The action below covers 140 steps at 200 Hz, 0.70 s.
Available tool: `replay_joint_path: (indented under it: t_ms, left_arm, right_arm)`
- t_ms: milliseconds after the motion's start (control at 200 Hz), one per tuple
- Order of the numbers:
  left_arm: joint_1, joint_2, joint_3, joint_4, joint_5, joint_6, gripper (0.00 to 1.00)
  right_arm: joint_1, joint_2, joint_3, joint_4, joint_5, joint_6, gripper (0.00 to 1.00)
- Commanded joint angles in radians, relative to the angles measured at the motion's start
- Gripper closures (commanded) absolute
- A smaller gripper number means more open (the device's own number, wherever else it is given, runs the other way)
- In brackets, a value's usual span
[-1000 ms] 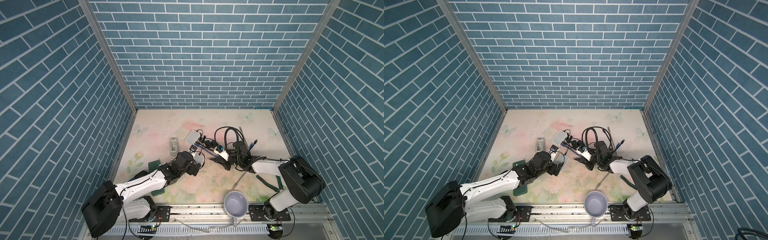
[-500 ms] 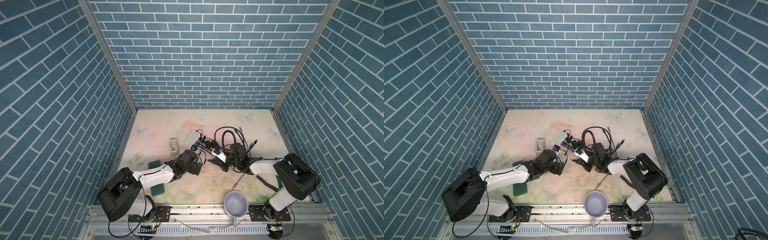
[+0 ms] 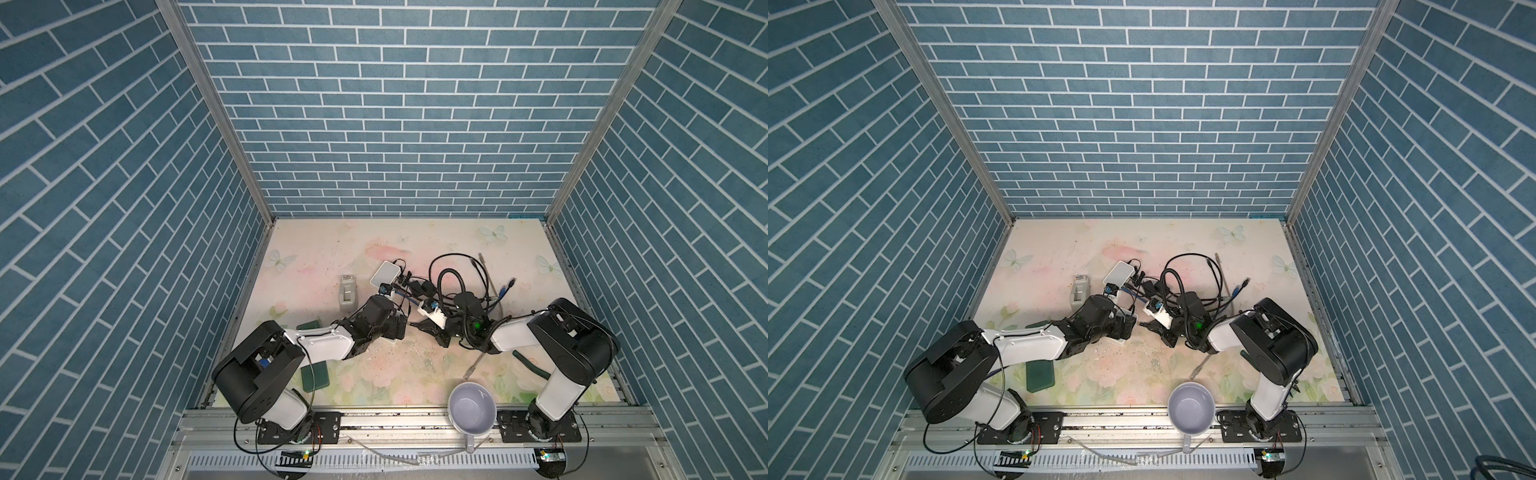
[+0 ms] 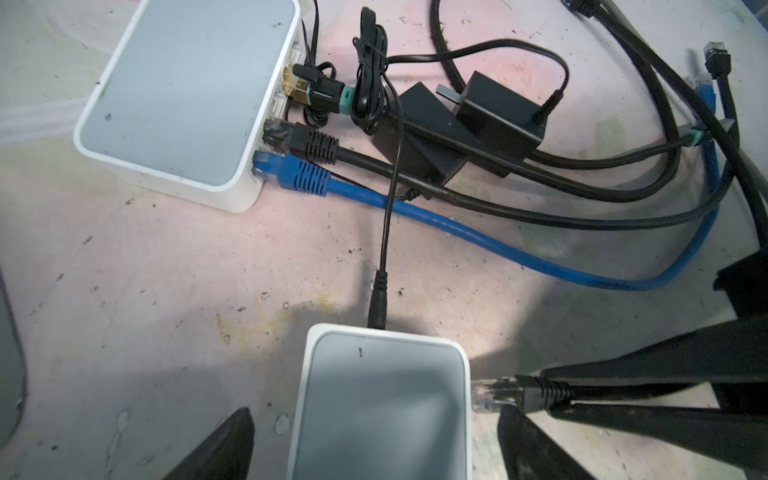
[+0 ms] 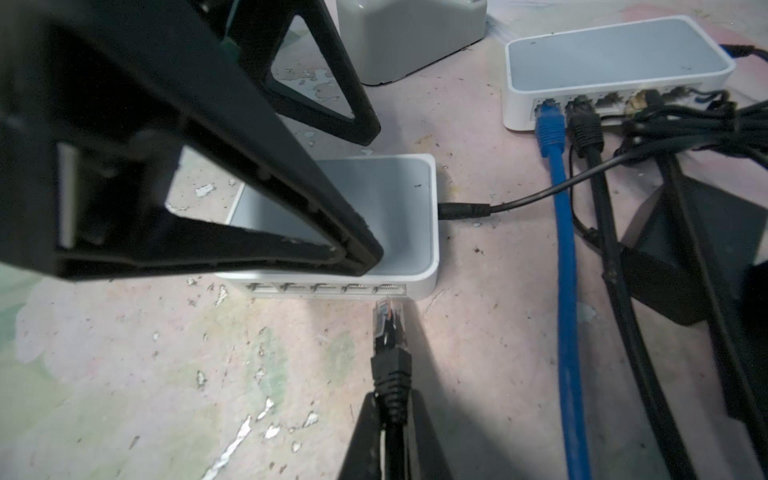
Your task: Insert the plug into the switch port
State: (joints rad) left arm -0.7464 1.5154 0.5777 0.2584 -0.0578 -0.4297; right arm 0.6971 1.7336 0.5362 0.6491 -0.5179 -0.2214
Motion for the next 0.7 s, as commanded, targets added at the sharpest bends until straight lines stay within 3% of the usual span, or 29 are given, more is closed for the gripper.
replay_joint_path:
  t_ms: [0, 225, 695]
  left_arm:
    - [0.005, 0.011, -0.017, 0.047, 0.008, -0.028, 0.14]
    - [0.005, 0.025, -0.008, 0.055, 0.036, -0.032, 0.35]
    - [0.005, 0.1, 0.058, 0.024, 0.114, -0.021, 0.47]
  right_arm:
    - [0.01, 0.025, -0.019, 0.092, 0.015, 0.046, 1.0]
    - [0.015, 0.047, -0.027, 0.147, 0.013, 0.067, 1.0]
    - [0.015, 0.074, -0.053, 0.253, 0.036, 0.101, 1.0]
